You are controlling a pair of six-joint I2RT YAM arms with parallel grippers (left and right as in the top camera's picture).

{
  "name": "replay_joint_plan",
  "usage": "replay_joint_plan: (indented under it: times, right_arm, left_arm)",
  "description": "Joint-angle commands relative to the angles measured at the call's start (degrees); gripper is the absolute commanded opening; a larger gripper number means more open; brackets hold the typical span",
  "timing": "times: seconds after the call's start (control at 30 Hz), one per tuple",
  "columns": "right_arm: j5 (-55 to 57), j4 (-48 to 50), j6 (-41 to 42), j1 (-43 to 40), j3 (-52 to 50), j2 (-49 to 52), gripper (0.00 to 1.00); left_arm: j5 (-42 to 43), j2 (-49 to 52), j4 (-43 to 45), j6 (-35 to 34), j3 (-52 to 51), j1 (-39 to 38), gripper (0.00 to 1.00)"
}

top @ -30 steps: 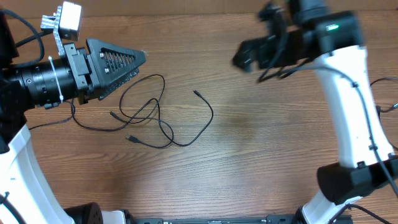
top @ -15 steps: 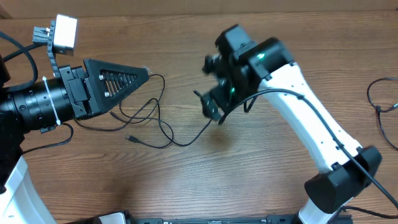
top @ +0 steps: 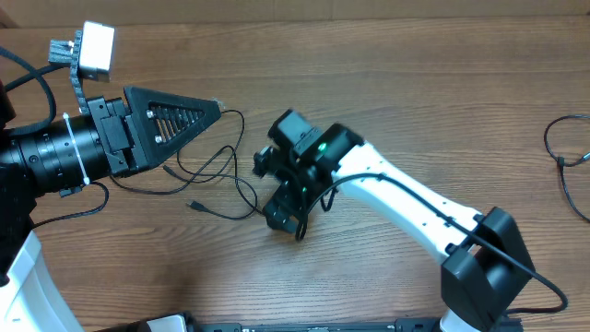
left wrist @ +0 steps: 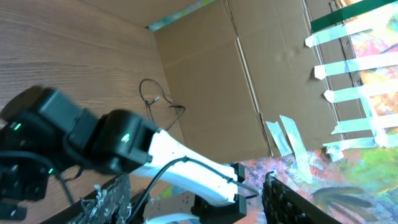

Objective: Untangle cables

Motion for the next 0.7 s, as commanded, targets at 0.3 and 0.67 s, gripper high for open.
replay_joint_plan:
  times: [0.3,0.67]
  right_arm:
    - [-0.83,20.98,11.06,1.33,-7.87,-0.11,0.94]
    - [-0.85,35.52,12.09,1.33,-7.87,6.16,0.90]
  left_arm:
    - [1.05,-0.33,-0.09,0.24,0.07,-0.42,0.68]
    - [1.22,-0.35,-0.09,-2.82,0.07,-0.42,0.68]
